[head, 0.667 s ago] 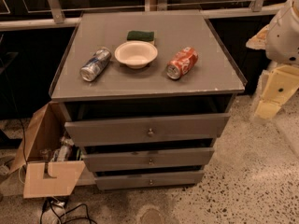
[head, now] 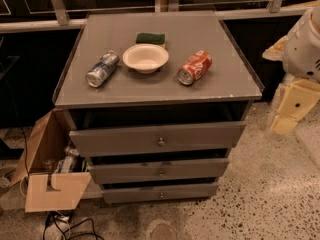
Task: Open bottom drawer
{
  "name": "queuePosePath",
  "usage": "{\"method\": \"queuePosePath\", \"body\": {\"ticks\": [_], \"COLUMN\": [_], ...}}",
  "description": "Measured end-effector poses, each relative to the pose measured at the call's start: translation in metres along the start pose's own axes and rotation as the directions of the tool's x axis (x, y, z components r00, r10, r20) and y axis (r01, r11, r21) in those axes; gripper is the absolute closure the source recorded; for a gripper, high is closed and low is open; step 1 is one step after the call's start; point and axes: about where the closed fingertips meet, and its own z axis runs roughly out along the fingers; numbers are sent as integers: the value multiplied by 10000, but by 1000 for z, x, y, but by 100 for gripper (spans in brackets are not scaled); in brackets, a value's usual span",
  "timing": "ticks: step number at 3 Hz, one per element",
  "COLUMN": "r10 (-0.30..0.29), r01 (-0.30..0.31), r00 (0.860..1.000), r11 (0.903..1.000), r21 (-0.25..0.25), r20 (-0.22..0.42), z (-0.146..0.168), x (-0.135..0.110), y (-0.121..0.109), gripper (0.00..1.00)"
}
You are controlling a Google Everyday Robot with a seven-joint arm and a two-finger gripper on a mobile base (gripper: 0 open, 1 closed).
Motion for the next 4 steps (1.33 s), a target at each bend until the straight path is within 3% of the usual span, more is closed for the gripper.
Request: {"method": "queuePosePath", "body": {"ticks": [1, 2, 3, 4], "r10": [314, 314, 488, 1050], "r01": [-309, -309, -480, -1057], "r00": [9994, 9994, 9988, 9944], "r11": [9987, 9987, 9953, 9813], "r21": [-407, -407, -843, -1606], "r20": [126, 126, 66, -132], "z": [21, 22, 46, 105], "x": [3, 3, 11, 31], "y": [10, 10, 35, 76], "gripper": [0, 0, 0, 0]}}
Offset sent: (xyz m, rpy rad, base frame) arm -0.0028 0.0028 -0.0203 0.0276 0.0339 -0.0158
